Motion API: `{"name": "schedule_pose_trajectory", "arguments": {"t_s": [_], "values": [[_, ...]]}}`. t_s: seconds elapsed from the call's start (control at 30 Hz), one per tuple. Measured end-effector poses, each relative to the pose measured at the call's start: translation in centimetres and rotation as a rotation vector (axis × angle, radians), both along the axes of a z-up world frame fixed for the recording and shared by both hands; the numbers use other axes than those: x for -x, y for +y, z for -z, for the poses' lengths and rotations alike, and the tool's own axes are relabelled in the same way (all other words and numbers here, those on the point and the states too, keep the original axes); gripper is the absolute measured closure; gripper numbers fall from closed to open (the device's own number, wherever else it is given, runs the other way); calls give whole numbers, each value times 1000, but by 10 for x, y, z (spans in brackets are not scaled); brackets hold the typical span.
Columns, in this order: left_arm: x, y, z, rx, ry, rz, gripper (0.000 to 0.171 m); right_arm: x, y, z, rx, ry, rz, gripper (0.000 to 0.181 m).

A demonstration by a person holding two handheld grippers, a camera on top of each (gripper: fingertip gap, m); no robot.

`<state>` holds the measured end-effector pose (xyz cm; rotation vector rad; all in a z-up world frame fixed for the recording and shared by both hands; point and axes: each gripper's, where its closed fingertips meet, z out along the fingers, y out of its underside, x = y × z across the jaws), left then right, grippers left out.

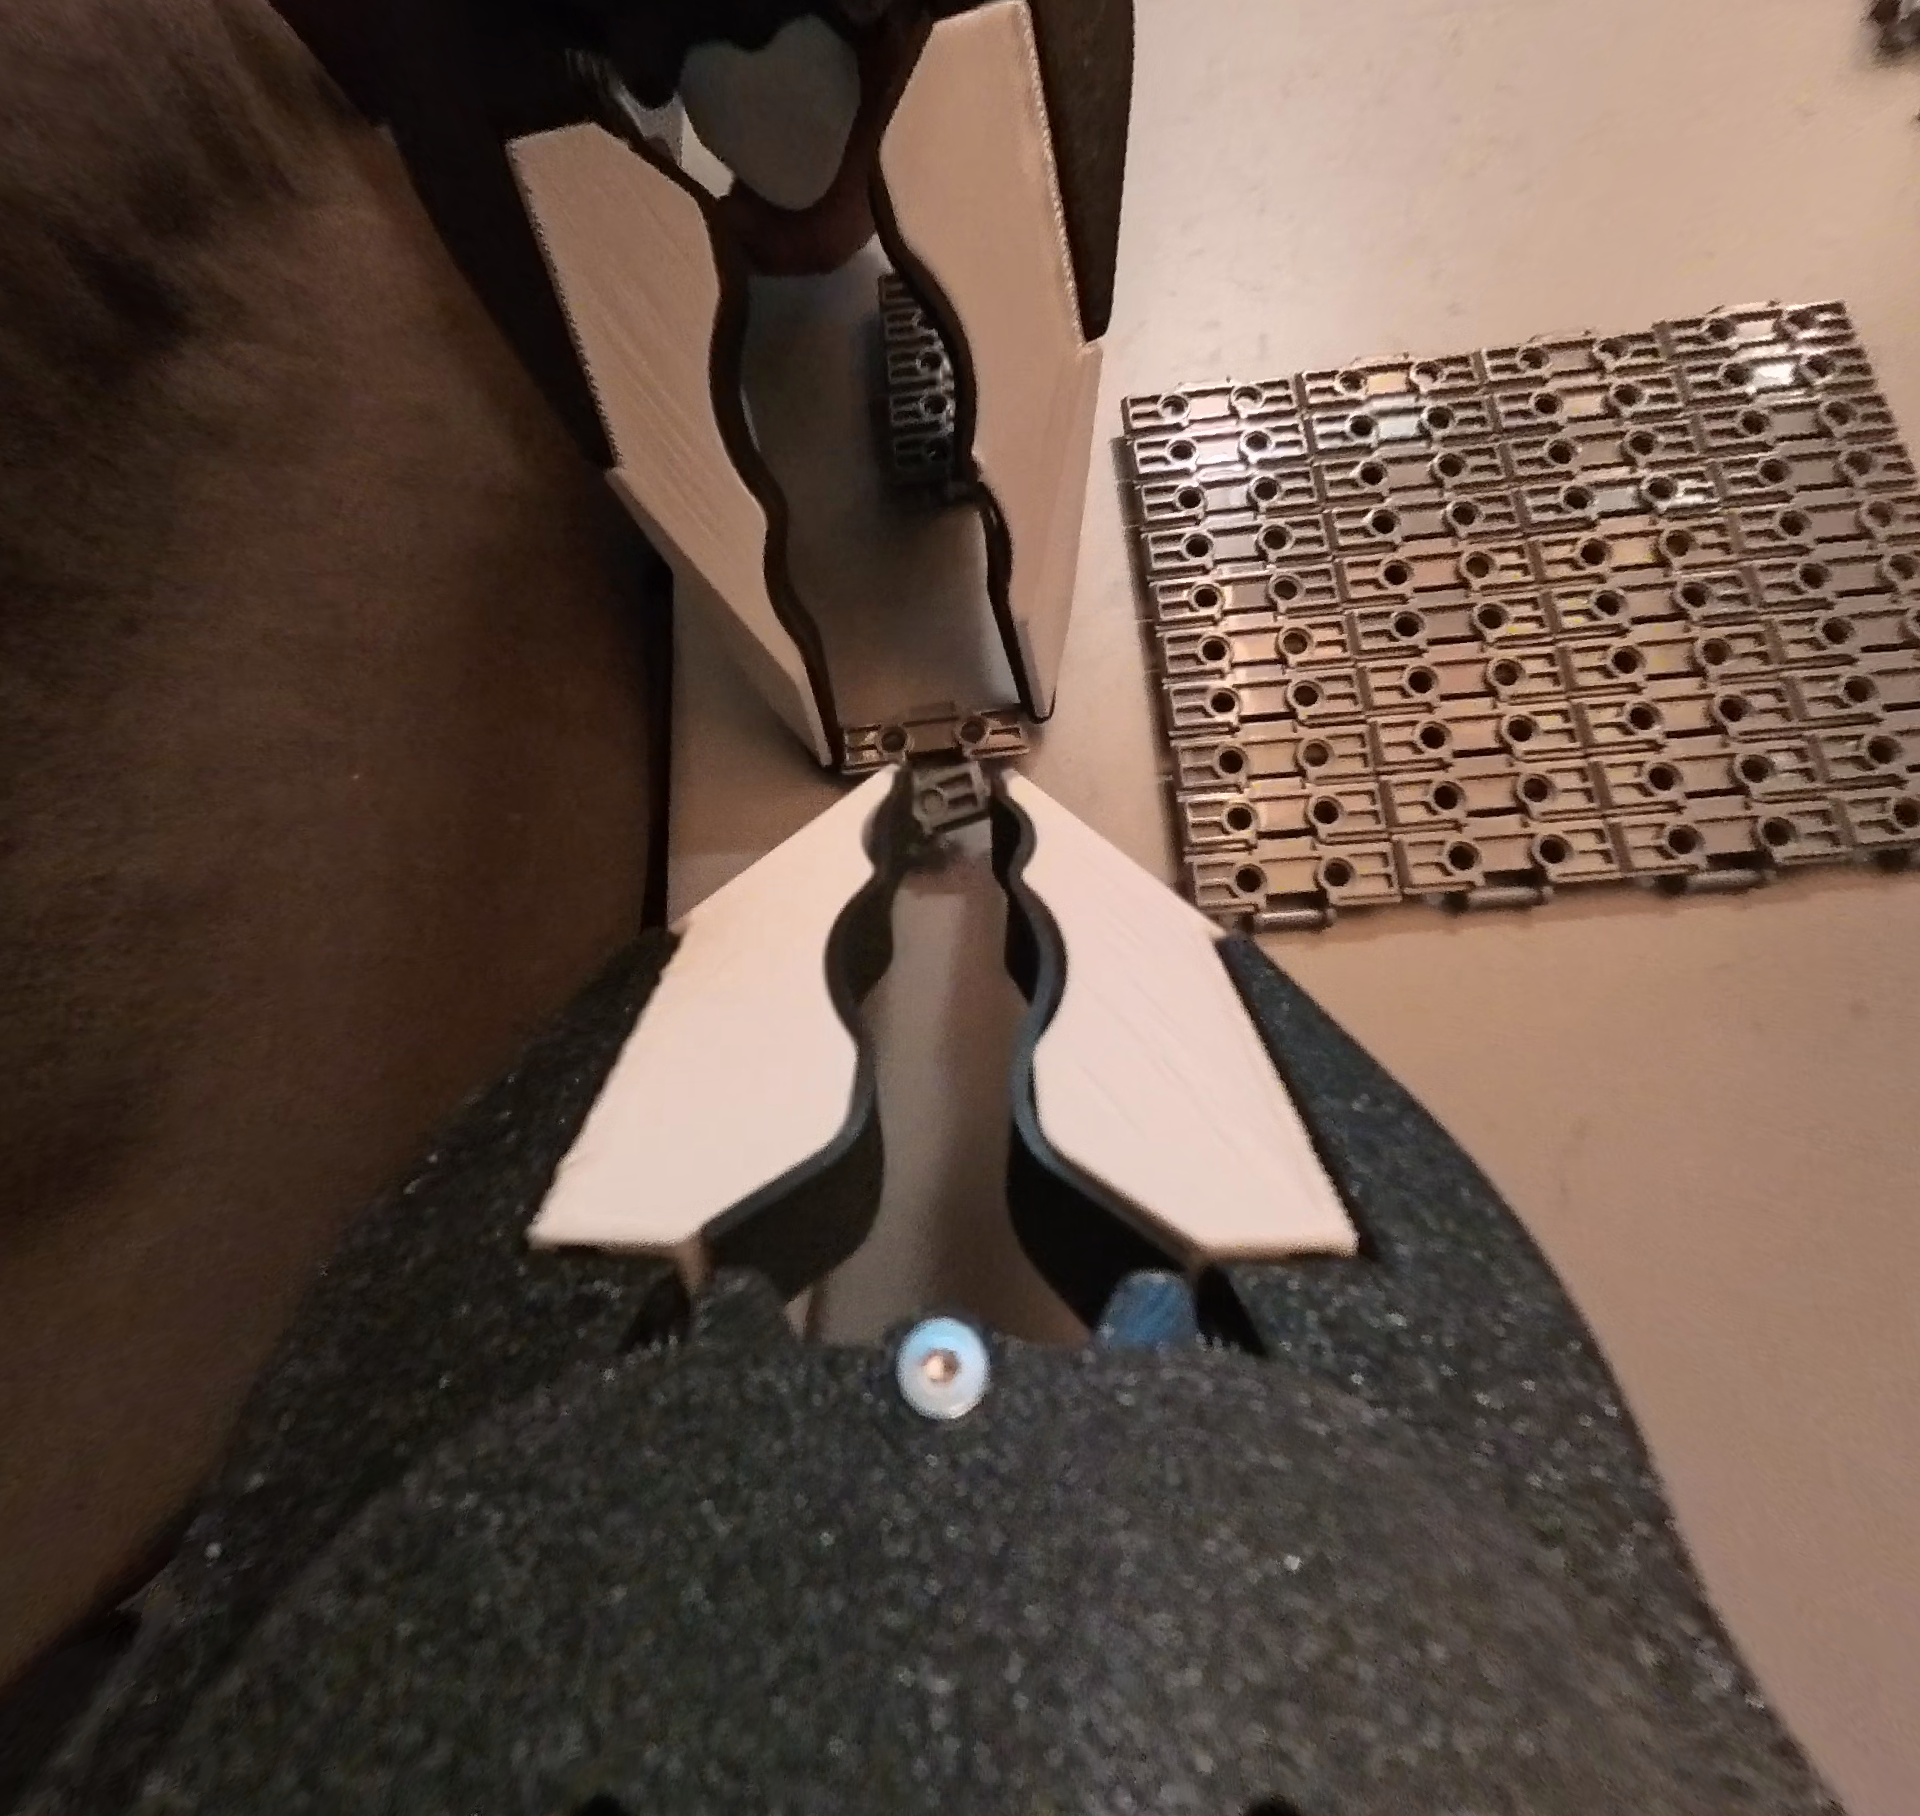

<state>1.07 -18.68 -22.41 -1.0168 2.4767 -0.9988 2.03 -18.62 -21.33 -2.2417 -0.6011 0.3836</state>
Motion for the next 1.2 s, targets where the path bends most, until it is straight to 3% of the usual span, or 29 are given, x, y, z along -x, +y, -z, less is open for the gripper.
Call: {"name": "schedule_pose_trajectory", "arguments": {"t_s": [0.37,0.53,0.7,0.9,1.2], "values": [[0,1,1,-14,1,6,134,-9,-8,-5,27,-77,65,143],[2,1,1,-24,-2,11,134,-25,-14,-9,111,-189,305,131],[3,0,1,-23,-1,19,134,-6,-17,-10,57,-107,424,127],[4,0,1,-30,2,31,134,-6,-19,6,29,-206,507,132],[4,0,2,-33,7,34,134,-7,-14,12,73,-141,438,143]]}}
